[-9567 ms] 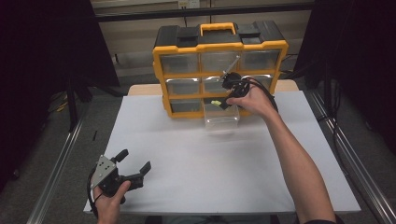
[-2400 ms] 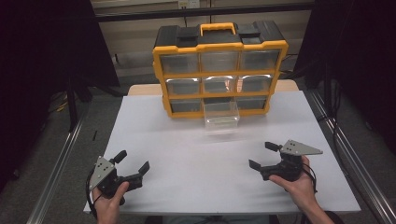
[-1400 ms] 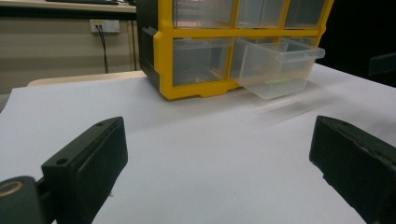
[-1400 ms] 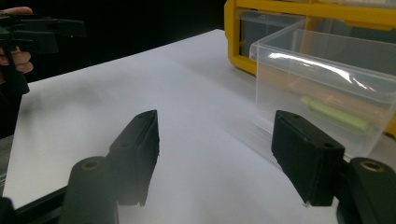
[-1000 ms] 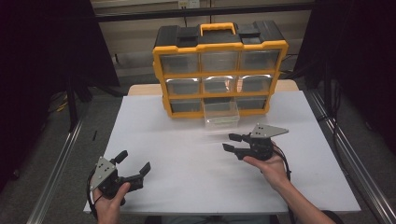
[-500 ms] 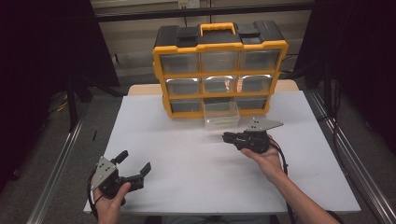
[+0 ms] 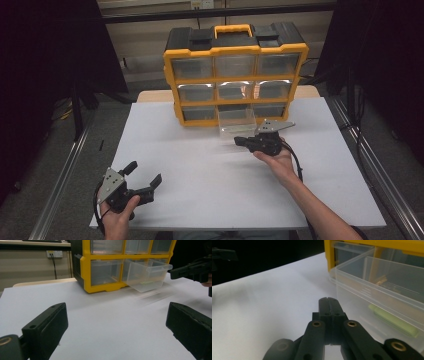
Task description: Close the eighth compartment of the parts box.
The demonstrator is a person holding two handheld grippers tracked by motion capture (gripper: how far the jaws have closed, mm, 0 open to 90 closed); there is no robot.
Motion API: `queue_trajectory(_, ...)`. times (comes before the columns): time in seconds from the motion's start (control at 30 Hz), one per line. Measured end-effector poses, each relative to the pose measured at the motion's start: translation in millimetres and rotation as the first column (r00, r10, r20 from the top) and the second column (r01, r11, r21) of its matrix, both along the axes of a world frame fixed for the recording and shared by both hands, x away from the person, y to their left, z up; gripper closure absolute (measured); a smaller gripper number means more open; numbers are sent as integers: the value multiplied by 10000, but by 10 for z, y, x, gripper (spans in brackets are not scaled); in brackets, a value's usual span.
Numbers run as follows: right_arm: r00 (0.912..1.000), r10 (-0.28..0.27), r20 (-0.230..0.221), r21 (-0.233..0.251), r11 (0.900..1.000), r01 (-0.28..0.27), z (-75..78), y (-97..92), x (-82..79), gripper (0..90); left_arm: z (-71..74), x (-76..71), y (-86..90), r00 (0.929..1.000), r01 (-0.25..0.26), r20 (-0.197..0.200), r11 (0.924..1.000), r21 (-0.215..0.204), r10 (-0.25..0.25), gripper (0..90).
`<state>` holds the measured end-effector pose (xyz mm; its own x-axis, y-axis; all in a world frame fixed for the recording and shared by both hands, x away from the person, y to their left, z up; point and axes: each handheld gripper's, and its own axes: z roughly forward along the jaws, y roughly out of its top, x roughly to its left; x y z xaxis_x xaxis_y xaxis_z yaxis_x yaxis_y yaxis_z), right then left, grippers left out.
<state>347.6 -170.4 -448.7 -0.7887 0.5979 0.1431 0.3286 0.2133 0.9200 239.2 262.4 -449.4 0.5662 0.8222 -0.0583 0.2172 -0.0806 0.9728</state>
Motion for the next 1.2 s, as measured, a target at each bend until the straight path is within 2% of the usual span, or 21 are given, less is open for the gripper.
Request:
queue_trajectory(0.23,9997,-208,-115,-173,9996,206,-95,-15,82,900,6,-3,8,10000,-68,29,10000,-42,68,42)
queue_trajectory(0.27,9996,-233,-133,-207,9995,230,-103,-17,90,900,5,-3,-5,9999,-111,43,9997,-221,112,42)
queue_trajectory(0.3,9996,-259,-132,-267,9993,256,-109,-18,101,900,9,-2,3,9999,-118,67,9999,-86,119,42)
queue_trajectory(0.43,9993,-336,-184,-416,9986,328,-113,-11,142,900,6,-2,7,10000,-73,25,10000,-60,73,42)
queue_trajectory(0.47,9994,-326,-148,-441,9985,319,-107,-8,155,900,5,-2,-4,9999,-126,34,9996,-238,127,42)
queue_trajectory(0.7,9979,-633,-140,-582,9964,623,-146,9,237,900,7,-1,12,10000,-87,49,10000,-23,87,42)
queue_trajectory(0.77,9972,-726,-157,-610,9956,716,-169,9,251,900,5,0,2,10000,-20,18,9998,-215,21,42)
queue_trajectory(1.2,9936,-1118,-132,-632,9918,1107,-199,-1,302,900,4,3,5,10000,-37,35,10000,-48,37,42)
